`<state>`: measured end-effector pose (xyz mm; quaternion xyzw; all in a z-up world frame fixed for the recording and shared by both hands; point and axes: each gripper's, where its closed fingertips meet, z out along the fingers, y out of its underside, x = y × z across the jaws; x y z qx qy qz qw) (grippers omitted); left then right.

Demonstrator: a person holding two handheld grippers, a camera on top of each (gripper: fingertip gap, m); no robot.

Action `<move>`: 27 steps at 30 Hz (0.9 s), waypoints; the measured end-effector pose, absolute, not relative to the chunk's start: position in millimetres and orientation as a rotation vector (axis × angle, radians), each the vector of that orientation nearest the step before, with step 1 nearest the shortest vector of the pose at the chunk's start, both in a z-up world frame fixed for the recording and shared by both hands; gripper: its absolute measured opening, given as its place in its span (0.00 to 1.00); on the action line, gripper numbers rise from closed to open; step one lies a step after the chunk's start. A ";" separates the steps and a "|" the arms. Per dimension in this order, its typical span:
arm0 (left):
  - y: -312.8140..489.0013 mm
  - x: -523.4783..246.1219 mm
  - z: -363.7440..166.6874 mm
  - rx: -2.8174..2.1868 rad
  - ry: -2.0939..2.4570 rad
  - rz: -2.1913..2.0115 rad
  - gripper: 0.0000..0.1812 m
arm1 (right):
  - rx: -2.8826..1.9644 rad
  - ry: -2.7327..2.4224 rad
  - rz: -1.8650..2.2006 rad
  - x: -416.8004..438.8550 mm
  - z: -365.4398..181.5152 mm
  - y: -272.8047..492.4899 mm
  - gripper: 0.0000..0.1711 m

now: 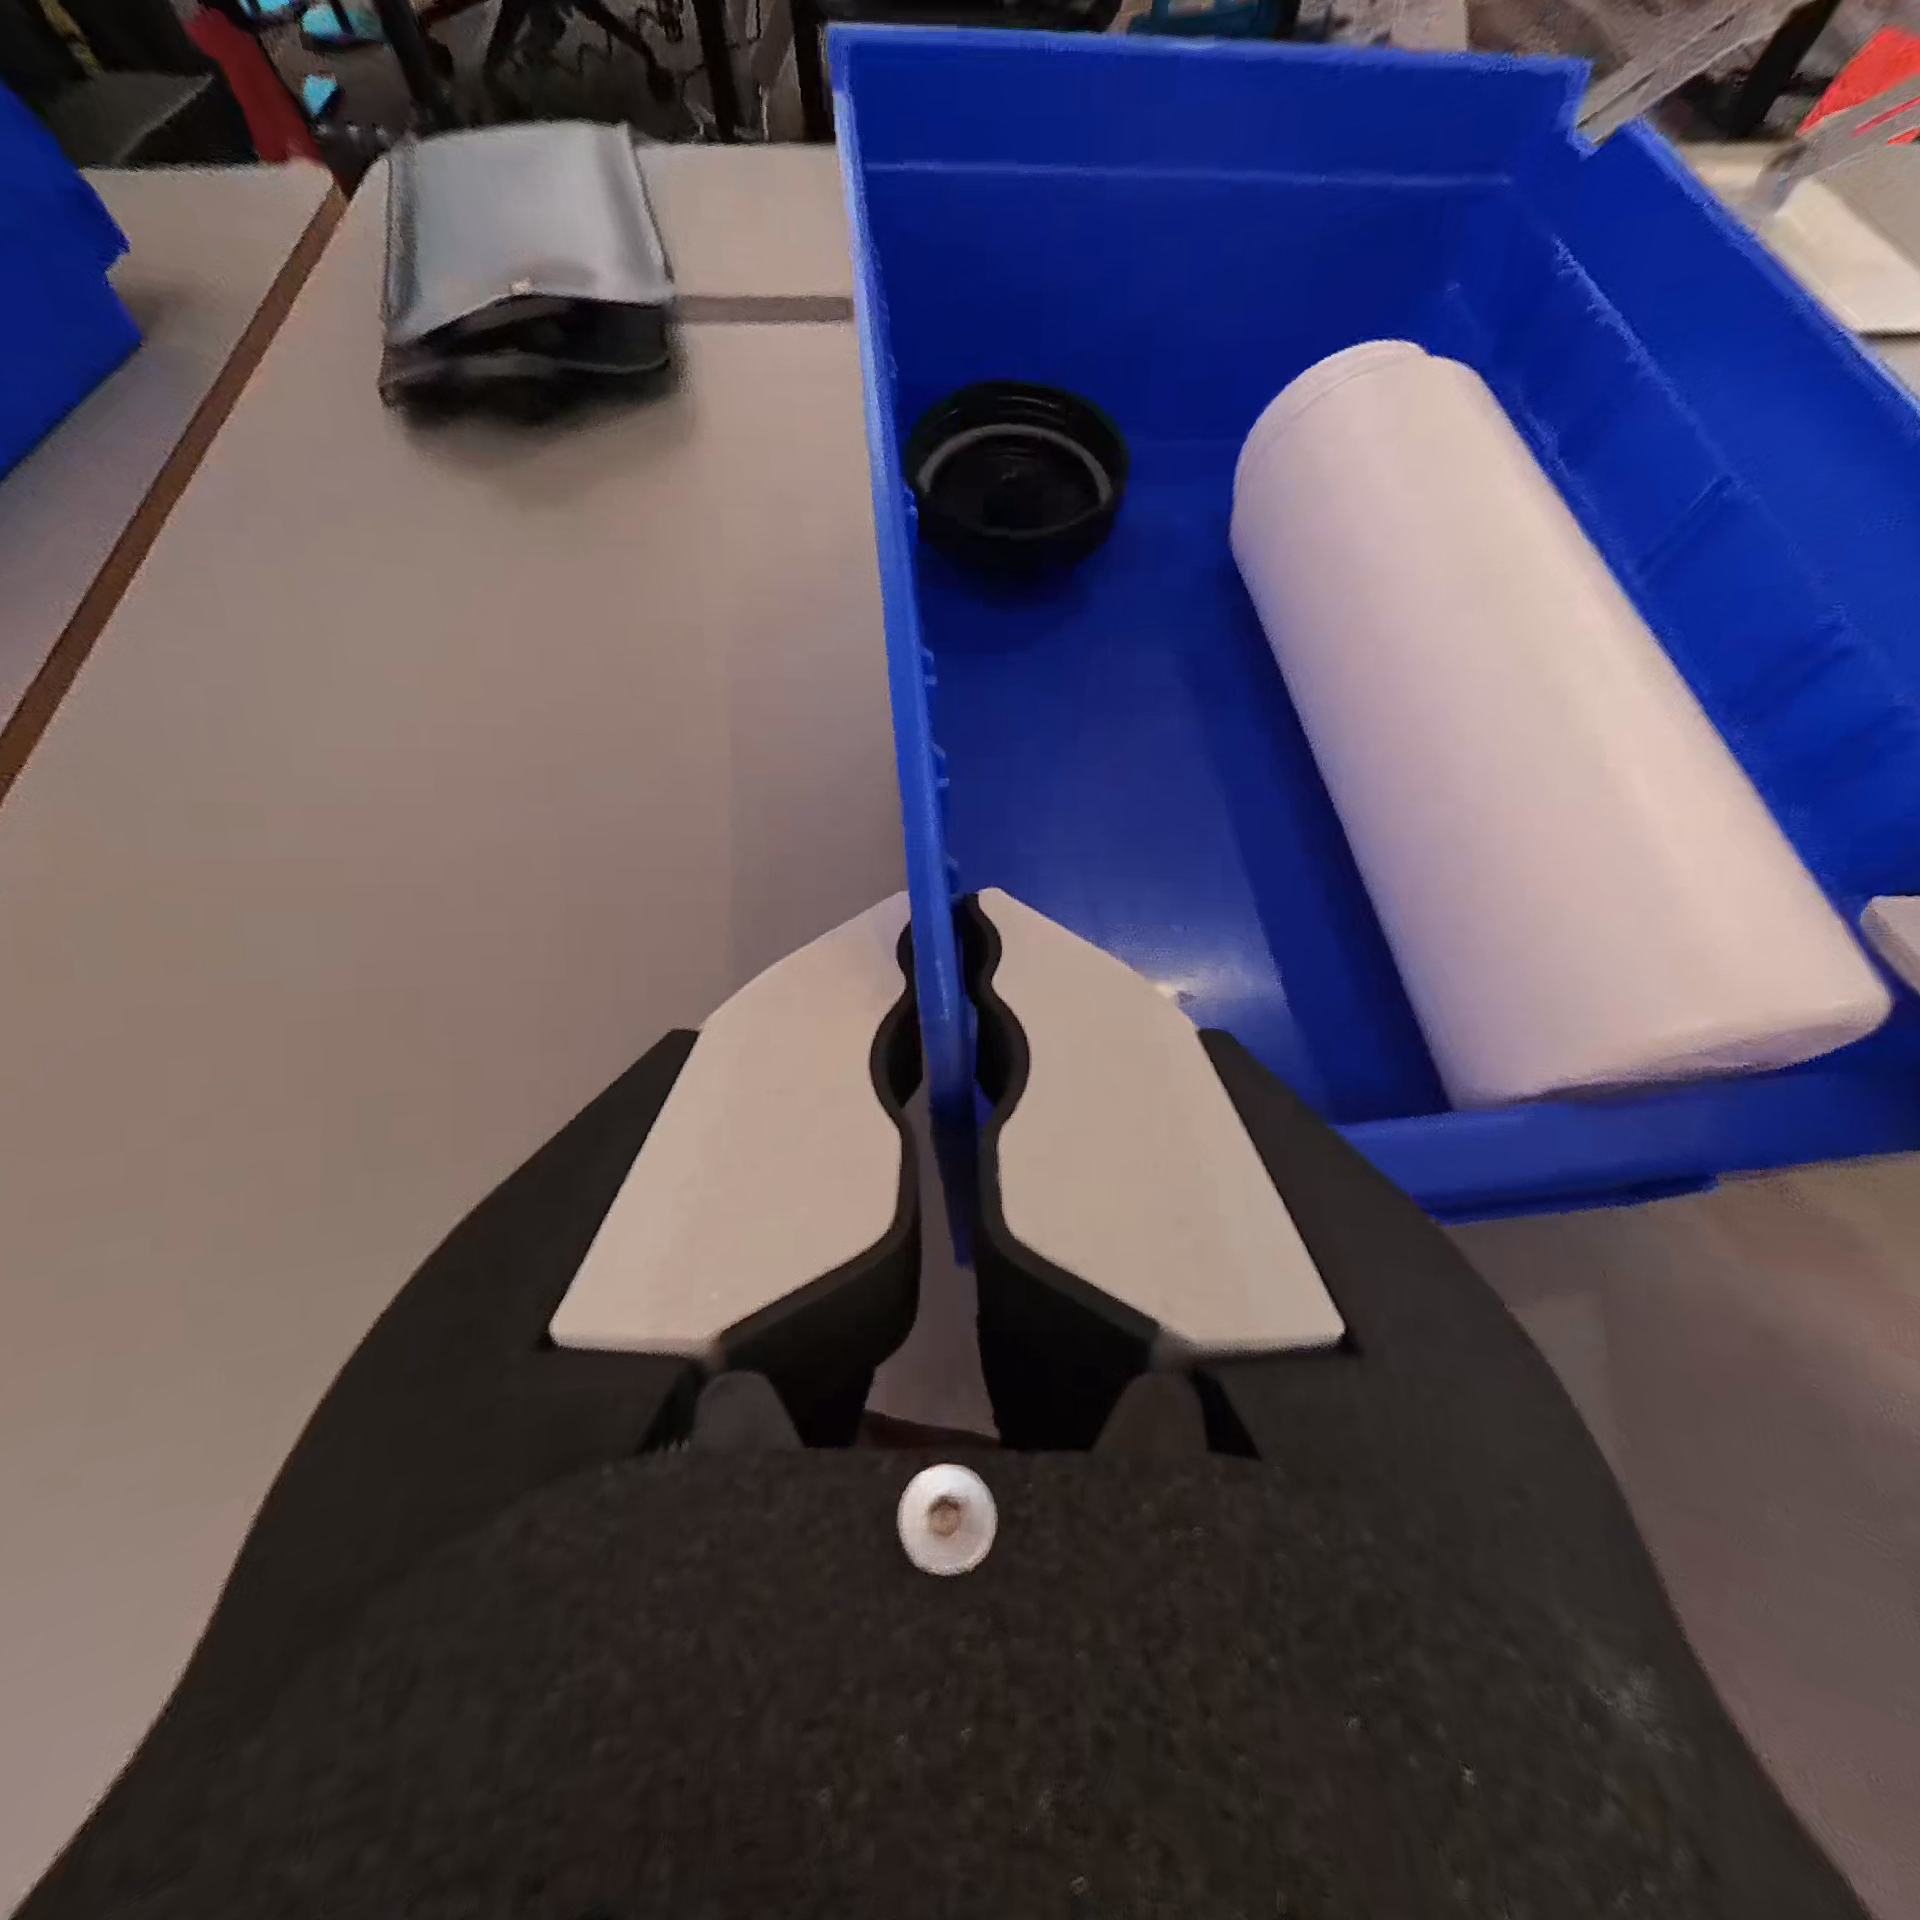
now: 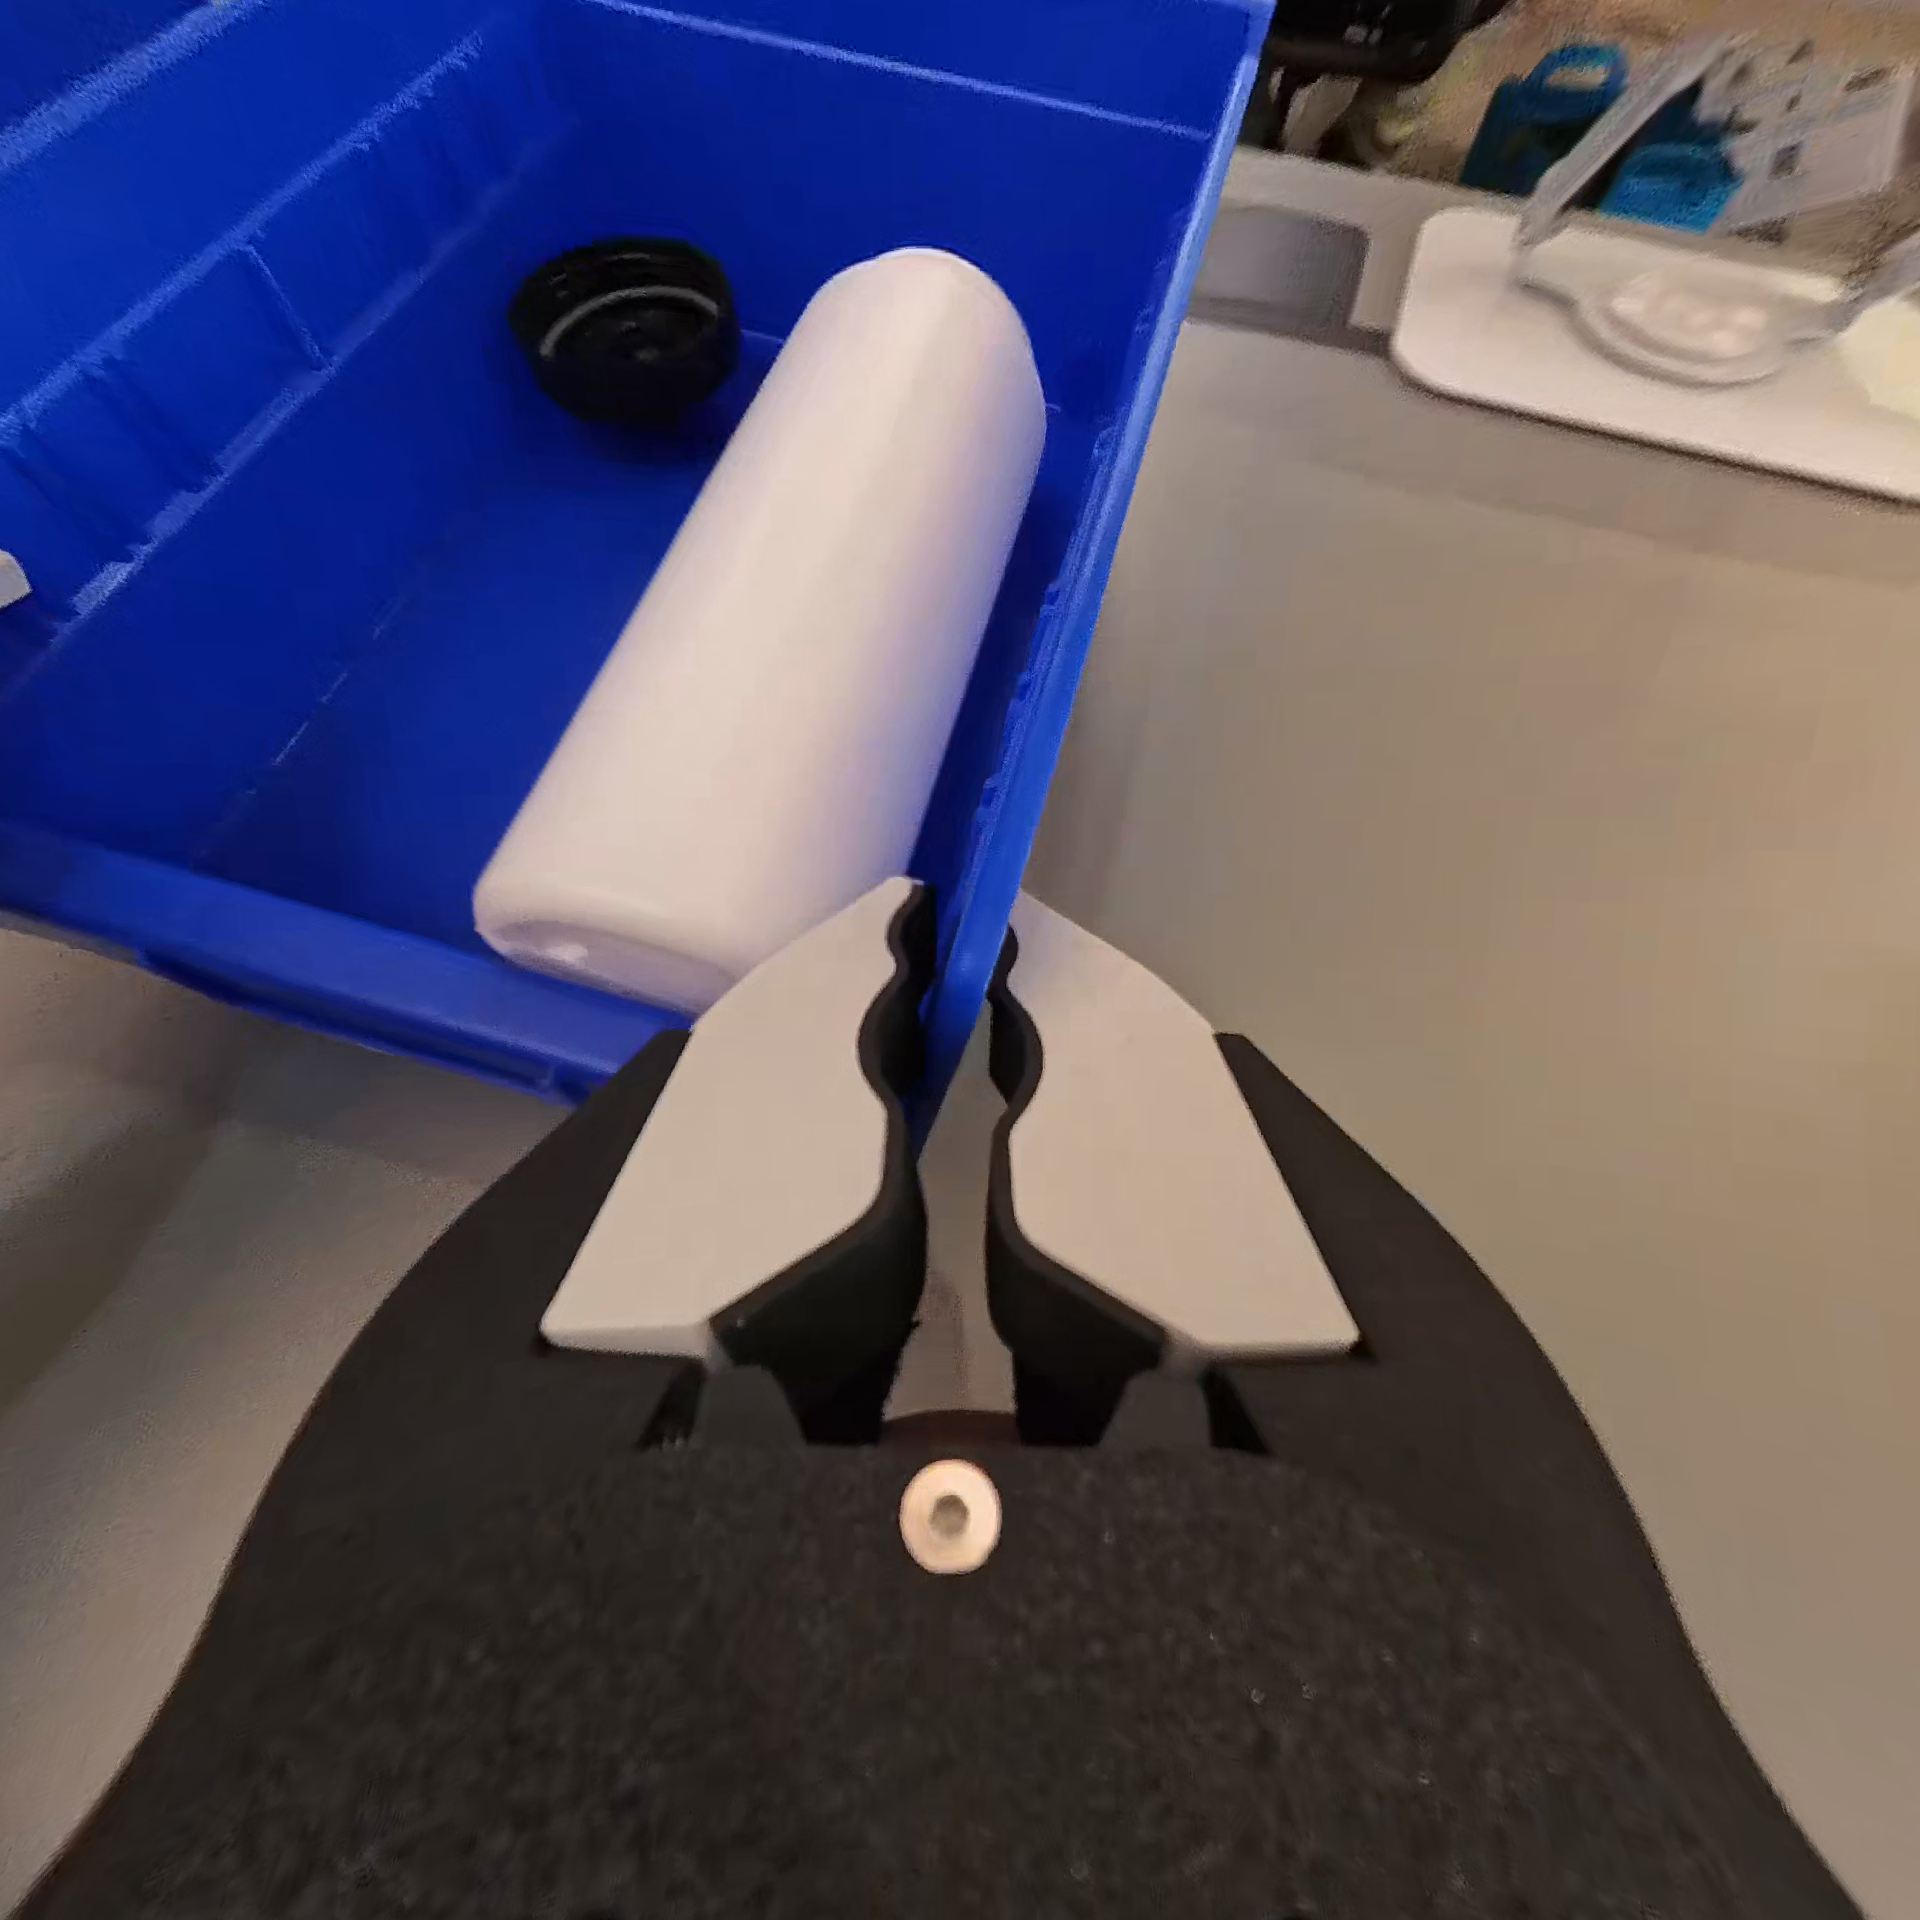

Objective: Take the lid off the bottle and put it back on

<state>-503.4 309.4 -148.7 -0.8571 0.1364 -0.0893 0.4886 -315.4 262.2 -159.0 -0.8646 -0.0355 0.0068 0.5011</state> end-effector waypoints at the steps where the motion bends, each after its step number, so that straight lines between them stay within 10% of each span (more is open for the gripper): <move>1: 311.8 -506.0 -155.0 -2.103 0.318 -0.251 0.03 | -2.080 -0.087 0.030 -321.9 -163.0 267.8 0.06; 14: 235.3 -477.9 -51.4 -1.830 0.198 -0.482 0.27 | -1.940 -0.428 0.328 -204.4 -94.0 167.8 0.23; 27: 180.0 -394.8 -135.3 -1.963 0.367 -0.518 0.34 | -1.874 0.151 -0.001 131.2 -123.8 49.3 0.31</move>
